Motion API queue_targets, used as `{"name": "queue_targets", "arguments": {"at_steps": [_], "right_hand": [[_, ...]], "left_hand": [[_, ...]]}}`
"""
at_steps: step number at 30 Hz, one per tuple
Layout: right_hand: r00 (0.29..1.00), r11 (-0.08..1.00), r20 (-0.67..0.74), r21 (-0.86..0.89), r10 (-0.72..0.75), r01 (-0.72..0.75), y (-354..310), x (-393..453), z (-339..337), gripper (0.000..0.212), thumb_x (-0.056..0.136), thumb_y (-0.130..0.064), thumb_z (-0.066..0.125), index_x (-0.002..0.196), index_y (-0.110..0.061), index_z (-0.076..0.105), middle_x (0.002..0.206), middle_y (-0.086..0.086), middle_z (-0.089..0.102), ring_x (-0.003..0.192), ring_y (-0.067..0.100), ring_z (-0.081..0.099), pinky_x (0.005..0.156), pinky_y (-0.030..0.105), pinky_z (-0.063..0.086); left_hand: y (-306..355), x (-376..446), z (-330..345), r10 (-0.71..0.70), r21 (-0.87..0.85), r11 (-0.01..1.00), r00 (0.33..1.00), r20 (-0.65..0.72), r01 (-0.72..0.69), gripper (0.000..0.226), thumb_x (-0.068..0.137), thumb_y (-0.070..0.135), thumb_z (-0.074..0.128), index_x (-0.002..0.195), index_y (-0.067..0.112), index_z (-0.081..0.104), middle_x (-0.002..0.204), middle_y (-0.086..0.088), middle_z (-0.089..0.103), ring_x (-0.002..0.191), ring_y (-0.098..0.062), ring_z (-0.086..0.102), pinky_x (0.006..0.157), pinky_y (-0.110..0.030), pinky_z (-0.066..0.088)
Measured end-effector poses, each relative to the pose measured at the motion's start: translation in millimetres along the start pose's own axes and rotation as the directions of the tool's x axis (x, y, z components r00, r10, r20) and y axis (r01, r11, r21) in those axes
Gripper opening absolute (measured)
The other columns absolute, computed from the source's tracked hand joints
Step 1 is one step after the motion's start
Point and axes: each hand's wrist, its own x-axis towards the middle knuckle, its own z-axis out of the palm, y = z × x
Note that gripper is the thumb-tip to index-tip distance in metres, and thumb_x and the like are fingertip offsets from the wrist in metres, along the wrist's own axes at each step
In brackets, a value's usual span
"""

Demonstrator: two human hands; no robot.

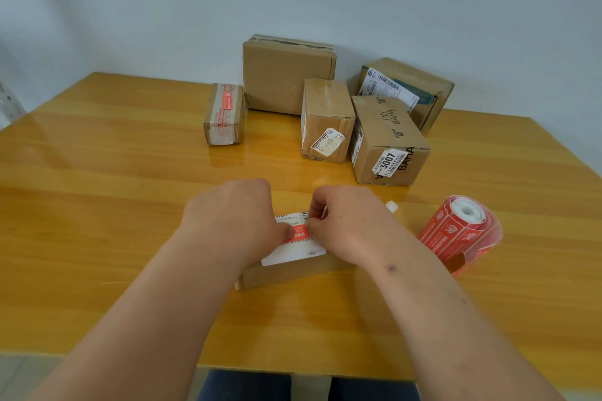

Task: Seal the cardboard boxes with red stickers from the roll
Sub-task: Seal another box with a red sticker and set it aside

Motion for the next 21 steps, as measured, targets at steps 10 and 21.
{"name": "queue_targets", "arguments": {"at_steps": [10, 21], "right_hand": [[0.999, 0.998, -0.035, -0.062, -0.01, 0.008, 1, -1, -3, 0.018, 0.088, -0.033, 0.06, 0.102, -0.022, 0.062, 0.098, -0.004, 0.053, 0.084, 0.013, 0.05, 0.069, 0.027, 0.046], [0.994, 0.998, -0.087, -0.012, 0.06, -0.061, 14, -3, -6, 0.028, 0.09, -0.022, 0.056, 0.118, -0.021, 0.056, 0.098, -0.004, 0.044, 0.09, 0.014, 0.045, 0.076, 0.025, 0.041]], "left_hand": [[-14, -1, -1, -0.036, -0.155, 0.987, 0.995, 0.097, 0.05, 0.036, 0.075, 0.059, 0.067, 0.083, 0.027, 0.052, 0.082, 0.007, 0.062, 0.079, -0.014, 0.06, 0.071, -0.035, 0.055], [-24, -1, 5, -0.001, -0.257, 0.966, 0.999, 0.032, 0.009, 0.008, 0.085, 0.021, 0.054, 0.082, 0.028, 0.052, 0.077, 0.007, 0.065, 0.075, -0.014, 0.062, 0.058, -0.028, 0.047]]}}
